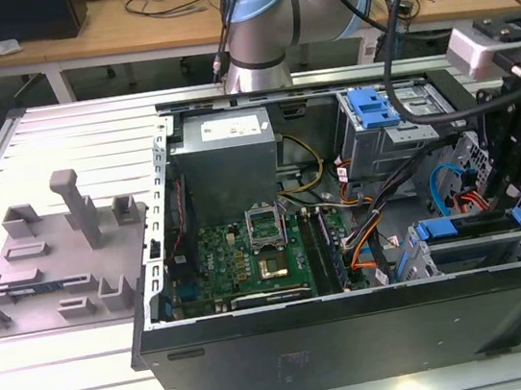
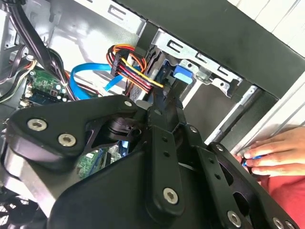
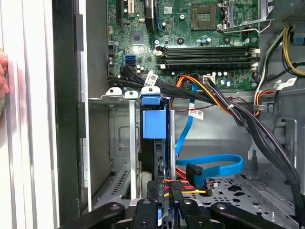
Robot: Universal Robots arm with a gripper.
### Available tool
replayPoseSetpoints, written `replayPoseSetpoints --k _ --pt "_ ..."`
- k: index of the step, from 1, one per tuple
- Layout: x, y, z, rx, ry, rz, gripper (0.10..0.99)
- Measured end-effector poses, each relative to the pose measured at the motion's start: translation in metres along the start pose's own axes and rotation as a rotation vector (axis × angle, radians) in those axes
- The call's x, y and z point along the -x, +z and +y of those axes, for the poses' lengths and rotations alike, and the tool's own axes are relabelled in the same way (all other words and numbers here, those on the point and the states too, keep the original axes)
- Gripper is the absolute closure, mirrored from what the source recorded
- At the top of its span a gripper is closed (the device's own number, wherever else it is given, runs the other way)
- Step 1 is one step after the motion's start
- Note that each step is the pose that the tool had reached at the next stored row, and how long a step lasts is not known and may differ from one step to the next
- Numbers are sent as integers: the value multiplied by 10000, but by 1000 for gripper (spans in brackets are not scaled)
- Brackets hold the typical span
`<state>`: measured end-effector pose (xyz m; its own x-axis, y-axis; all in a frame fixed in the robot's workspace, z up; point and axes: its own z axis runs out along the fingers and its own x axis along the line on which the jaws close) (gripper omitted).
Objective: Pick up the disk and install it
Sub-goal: 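Insert the first disk wire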
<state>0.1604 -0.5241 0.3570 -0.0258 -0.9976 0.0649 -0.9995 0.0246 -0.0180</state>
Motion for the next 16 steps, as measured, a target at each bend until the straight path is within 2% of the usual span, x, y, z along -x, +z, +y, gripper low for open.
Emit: replayPoseSetpoints --k 8,11,14,15,16 --pt "16 -202 -12 0 0 0 843" --pt "31 -236 -12 0 0 -2 843" --pt "107 -271 -11 -1 -1 29 843" --pt "163 -276 -9 -1 -1 68 843" --pt "172 -276 -9 -2 -2 78 843"
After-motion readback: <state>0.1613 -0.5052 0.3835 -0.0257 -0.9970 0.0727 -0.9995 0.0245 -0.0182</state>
